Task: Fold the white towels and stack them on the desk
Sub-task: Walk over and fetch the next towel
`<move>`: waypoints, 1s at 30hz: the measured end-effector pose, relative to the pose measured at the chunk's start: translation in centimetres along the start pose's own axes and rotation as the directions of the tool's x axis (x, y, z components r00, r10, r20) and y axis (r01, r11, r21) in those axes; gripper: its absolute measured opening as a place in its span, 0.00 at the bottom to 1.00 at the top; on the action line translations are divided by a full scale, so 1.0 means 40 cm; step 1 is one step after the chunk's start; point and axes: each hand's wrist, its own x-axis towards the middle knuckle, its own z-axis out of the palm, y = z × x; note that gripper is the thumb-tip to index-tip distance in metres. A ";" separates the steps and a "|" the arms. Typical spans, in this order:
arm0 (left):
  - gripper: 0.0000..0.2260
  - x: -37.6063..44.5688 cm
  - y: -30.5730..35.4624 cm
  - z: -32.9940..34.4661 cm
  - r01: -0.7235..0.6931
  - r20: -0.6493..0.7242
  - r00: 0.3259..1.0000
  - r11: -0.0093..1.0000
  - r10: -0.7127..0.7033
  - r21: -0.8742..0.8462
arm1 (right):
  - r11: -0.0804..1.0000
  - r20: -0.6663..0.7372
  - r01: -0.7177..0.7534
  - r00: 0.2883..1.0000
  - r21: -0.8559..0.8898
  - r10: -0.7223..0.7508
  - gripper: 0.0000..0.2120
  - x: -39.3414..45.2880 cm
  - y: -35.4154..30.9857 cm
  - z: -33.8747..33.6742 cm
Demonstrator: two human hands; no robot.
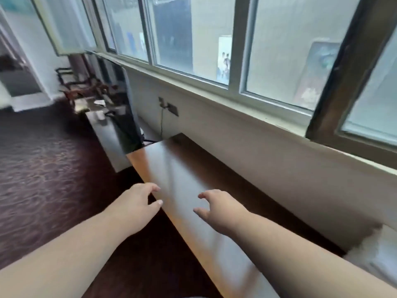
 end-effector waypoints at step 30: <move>0.22 0.745 -1.514 -0.926 0.534 -0.398 0.764 0.844 -0.508 -0.053 | 0.928 0.085 0.368 0.924 0.053 -0.372 0.33 1.685 -1.601 0.194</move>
